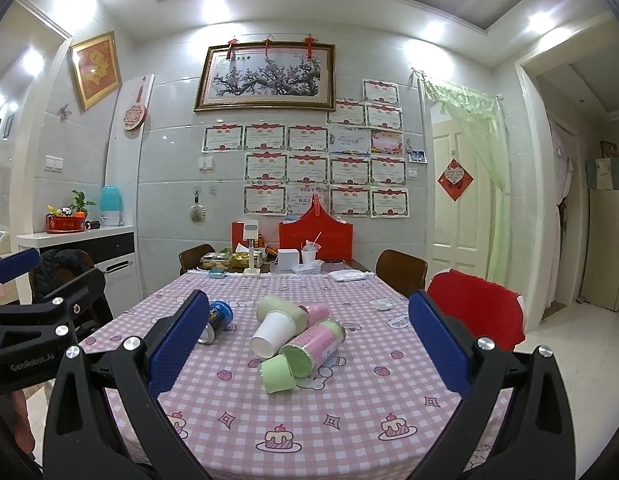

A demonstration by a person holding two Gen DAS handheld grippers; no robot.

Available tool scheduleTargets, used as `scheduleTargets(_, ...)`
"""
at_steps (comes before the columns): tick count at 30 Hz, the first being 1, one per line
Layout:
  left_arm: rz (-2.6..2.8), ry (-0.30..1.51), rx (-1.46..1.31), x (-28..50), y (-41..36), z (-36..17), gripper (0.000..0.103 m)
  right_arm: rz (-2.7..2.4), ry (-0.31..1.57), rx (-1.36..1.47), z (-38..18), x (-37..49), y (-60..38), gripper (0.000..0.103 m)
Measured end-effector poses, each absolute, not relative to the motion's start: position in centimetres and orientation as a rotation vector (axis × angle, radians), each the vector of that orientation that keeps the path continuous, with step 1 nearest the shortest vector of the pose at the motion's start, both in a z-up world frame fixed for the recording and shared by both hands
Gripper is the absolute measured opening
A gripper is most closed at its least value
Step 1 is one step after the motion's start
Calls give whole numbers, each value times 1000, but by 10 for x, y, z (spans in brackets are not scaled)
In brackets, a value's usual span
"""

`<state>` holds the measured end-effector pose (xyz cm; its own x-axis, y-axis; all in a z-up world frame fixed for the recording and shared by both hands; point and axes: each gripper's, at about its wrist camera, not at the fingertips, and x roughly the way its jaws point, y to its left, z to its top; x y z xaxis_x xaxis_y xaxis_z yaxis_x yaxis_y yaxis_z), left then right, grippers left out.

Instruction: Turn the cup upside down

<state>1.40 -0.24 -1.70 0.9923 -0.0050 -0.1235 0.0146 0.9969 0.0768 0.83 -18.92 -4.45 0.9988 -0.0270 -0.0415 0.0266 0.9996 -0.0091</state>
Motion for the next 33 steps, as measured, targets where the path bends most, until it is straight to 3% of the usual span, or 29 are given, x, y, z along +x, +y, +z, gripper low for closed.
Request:
scheduleTargets(15,-20,171,74,33,-5,-26,99,0,92,29,-52,23,-195,96)
scheduleTargets(33,-55,355,97,137,-17,-53,99,68,261,82,-79,108,-215,96)
